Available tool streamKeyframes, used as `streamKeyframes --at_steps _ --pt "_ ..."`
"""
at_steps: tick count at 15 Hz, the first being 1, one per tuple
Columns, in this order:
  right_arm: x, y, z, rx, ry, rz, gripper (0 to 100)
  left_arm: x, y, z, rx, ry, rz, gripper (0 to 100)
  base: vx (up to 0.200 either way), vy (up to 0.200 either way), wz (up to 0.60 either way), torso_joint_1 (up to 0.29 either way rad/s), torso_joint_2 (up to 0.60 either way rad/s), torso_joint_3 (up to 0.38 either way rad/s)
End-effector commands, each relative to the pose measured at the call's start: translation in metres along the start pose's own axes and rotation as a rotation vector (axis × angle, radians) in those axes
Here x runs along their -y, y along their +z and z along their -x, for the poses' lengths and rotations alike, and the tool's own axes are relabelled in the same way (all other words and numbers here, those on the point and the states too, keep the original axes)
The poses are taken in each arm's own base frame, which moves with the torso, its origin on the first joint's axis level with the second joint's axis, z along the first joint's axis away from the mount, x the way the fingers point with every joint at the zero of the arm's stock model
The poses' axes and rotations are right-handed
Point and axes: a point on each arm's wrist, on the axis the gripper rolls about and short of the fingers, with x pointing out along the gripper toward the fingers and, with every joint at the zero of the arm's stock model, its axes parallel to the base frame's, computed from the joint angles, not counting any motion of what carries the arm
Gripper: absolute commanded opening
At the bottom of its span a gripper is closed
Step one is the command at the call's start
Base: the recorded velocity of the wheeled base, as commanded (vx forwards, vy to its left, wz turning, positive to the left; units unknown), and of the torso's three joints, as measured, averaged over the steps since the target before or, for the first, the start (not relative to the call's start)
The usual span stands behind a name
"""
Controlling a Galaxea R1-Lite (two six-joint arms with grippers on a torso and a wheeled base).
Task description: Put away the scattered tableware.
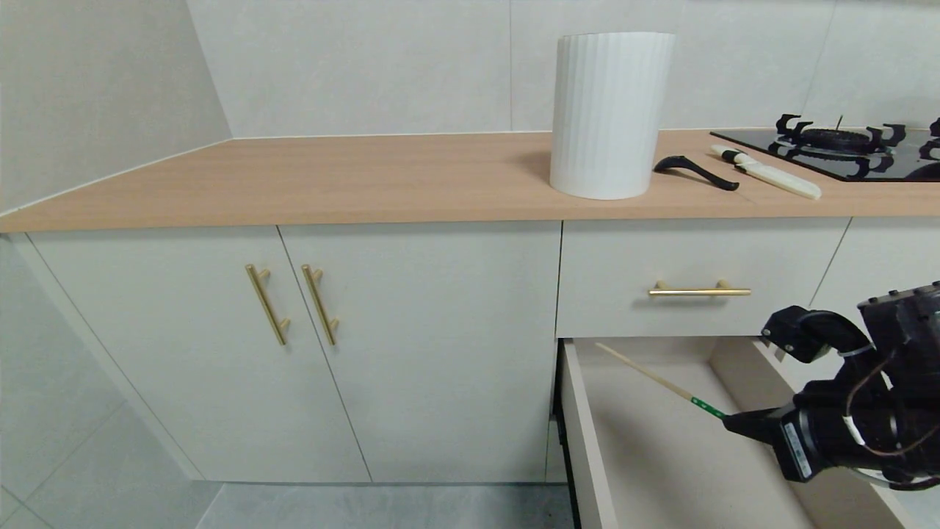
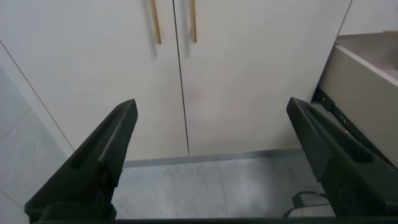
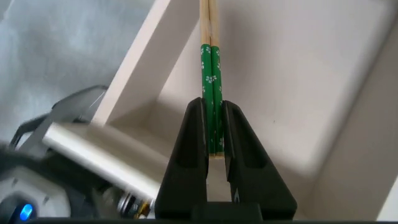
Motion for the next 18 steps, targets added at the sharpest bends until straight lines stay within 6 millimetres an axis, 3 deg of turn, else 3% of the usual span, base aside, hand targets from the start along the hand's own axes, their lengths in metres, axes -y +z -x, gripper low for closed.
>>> streamKeyframes --at_steps 1,4,7,10,18 --pt "0.017 0.004 -0.050 -0.063 -0.039 -0.060 0 0.000 0.000 0.000 -0.001 0.000 0.000 100 0.000 0.000 0.00 0.000 0.00 0.000" --pt "0.016 0.007 -0.097 -0.147 -0.096 -0.159 0 0.000 0.000 0.000 -0.001 0.000 -0.001 100 0.000 0.000 0.00 0.000 0.00 0.000" --pt "0.008 0.001 -0.126 -0.208 -0.088 -0.164 0 0.000 0.000 0.000 -0.001 0.000 -0.001 100 0.000 0.000 0.00 0.000 0.00 0.000" --pt "-0.006 -0.006 -0.165 -0.178 -0.166 -0.281 0 0.000 0.000 0.000 -0.001 0.000 -0.001 100 0.000 0.000 0.00 0.000 0.00 0.000" --pt "-0.006 -0.027 -0.197 -0.213 -0.217 -0.274 0 0.000 0.000 0.000 -0.001 0.000 -0.001 100 0.000 0.000 0.00 0.000 0.00 0.000"
